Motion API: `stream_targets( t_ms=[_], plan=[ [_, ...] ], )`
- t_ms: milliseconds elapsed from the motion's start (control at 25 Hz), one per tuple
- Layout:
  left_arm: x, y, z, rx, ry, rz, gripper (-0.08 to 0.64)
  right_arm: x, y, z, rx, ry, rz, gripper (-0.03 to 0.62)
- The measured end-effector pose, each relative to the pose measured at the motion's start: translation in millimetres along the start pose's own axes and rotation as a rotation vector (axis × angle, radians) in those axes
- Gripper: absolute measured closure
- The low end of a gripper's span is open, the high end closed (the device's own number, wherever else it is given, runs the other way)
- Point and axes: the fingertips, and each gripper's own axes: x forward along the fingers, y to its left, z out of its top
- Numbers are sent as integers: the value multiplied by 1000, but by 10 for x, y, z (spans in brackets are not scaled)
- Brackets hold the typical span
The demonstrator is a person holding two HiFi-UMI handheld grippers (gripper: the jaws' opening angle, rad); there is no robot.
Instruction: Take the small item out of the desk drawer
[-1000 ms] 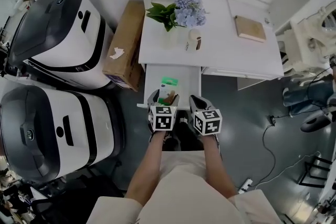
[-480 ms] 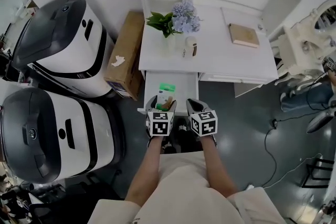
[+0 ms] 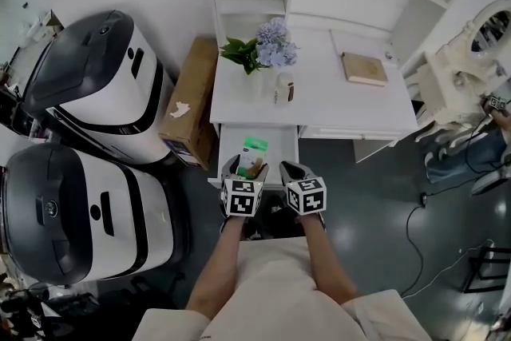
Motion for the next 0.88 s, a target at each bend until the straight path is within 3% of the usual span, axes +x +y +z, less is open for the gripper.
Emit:
stream_targets(
  t_ms=[880],
  plan=[
    [-44, -79, -7, 24, -21, -8, 204, -145, -67, -134, 0, -11, -40, 568]
  ],
)
